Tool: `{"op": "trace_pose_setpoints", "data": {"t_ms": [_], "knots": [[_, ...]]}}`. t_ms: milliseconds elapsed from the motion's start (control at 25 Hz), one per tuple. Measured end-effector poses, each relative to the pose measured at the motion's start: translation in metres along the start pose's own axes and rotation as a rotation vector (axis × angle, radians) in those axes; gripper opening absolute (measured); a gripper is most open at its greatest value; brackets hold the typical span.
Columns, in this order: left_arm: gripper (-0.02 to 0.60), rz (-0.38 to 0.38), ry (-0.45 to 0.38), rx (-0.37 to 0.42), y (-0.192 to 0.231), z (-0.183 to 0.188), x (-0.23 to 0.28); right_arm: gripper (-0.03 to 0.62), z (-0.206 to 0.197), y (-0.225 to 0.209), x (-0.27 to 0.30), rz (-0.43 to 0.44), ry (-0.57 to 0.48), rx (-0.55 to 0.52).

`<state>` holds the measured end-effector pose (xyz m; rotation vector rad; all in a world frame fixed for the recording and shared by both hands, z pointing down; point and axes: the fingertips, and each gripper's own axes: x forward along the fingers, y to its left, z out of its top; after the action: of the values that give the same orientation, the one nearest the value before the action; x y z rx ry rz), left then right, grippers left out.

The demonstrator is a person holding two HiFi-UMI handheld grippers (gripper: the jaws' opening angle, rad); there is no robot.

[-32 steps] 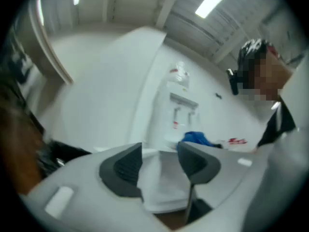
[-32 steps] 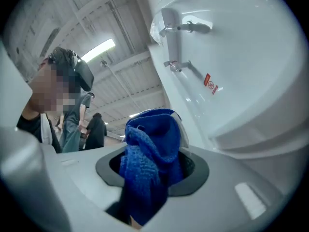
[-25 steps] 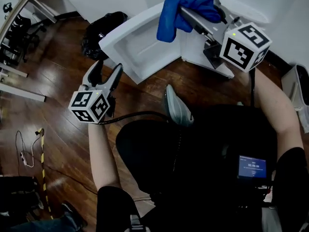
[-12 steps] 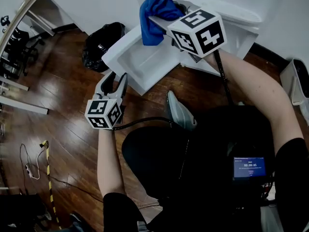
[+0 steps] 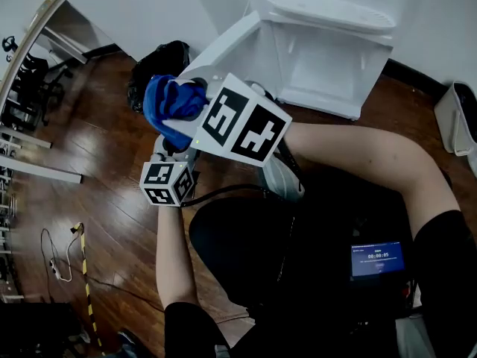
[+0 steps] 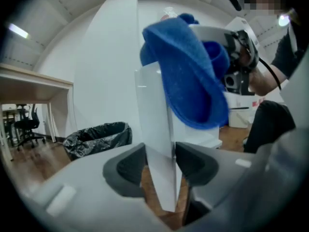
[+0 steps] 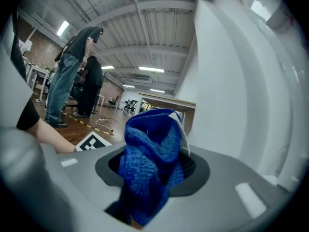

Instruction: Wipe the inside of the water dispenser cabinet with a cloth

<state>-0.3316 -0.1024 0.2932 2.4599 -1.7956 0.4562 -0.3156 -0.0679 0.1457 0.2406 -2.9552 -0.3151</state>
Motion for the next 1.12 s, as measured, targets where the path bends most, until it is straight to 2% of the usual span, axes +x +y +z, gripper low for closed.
{"op": "trace_pose_setpoints", "data": {"t_ms": [80, 160, 240, 320, 440, 560, 680, 760, 1000, 1080, 1120], "knots": [[0.189, 0.000, -0.008, -0.015, -0.003, 0.001, -0.005, 0.187, 0.006, 0.011, 0.007, 0.031, 0.001, -0.015], [0.186, 0.001, 0.010, -0.028, -0.010, 0.002, -0.008, 0.187, 0.005, -0.005, 0.002, -0.013, -0.010, -0.015], [0.183, 0.013, 0.064, -0.046, -0.018, 0.002, -0.011, 0.189, -0.003, -0.040, -0.017, -0.111, -0.028, 0.022], [0.183, 0.037, 0.128, -0.066, -0.023, 0.000, -0.013, 0.190, -0.014, -0.085, -0.044, -0.249, -0.037, 0.042], [0.184, 0.083, 0.193, -0.086, -0.024, -0.003, -0.016, 0.190, -0.031, -0.136, -0.085, -0.429, -0.025, -0.006], [0.189, 0.111, 0.201, -0.093, -0.019, 0.002, -0.009, 0.190, -0.040, -0.155, -0.106, -0.494, -0.029, -0.050], [0.189, 0.122, 0.145, -0.132, -0.016, 0.007, -0.003, 0.190, -0.043, -0.158, -0.115, -0.555, -0.057, -0.069], [0.190, 0.124, 0.099, -0.138, -0.014, 0.006, -0.003, 0.190, -0.041, -0.138, -0.104, -0.518, -0.101, -0.060], [0.190, 0.121, 0.008, -0.125, -0.005, 0.006, -0.004, 0.192, -0.016, 0.005, -0.033, -0.156, -0.199, -0.168], [0.190, 0.124, -0.005, -0.124, -0.003, 0.007, -0.005, 0.192, -0.010, 0.026, -0.023, -0.099, -0.229, -0.146], [0.190, 0.124, -0.008, -0.122, -0.003, 0.007, -0.006, 0.192, -0.009, 0.026, -0.022, -0.096, -0.244, -0.123]]}}
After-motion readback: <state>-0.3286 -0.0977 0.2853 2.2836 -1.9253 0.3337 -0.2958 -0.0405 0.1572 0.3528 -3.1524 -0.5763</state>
